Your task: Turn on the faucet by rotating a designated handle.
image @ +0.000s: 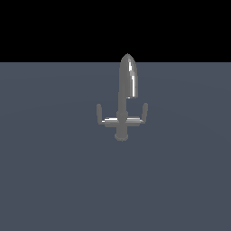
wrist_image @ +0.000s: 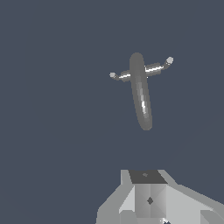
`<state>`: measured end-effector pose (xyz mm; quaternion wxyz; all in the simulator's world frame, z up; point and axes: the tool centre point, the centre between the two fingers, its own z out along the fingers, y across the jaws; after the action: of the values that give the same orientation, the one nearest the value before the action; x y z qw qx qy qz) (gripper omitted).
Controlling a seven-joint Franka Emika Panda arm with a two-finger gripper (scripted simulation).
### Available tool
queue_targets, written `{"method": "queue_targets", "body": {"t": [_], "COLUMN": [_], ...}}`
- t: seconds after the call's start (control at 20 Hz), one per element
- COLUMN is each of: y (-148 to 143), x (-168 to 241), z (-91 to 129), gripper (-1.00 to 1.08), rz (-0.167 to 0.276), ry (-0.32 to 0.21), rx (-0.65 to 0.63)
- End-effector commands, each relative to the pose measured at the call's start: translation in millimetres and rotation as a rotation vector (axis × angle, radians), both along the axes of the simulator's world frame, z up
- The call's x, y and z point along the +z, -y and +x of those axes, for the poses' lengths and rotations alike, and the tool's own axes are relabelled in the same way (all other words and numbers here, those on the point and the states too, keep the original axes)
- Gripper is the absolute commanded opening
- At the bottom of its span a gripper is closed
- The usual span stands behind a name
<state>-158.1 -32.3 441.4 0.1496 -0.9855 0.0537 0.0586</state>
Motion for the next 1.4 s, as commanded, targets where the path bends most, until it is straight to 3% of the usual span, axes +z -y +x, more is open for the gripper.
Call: {"method": "queue_targets", "body": {"t": [0.0,0.6,1.35], "y": [9,46,77], "x": [-9,-59,-136], "z": [14,69,122], "gripper": [-1.0,-1.0,-1.0], "rz": [0.051,0.288,0.579], "ry": [-0.022,-0.124,-0.249], "rx": [-0.024,-0.126,-0.243]}}
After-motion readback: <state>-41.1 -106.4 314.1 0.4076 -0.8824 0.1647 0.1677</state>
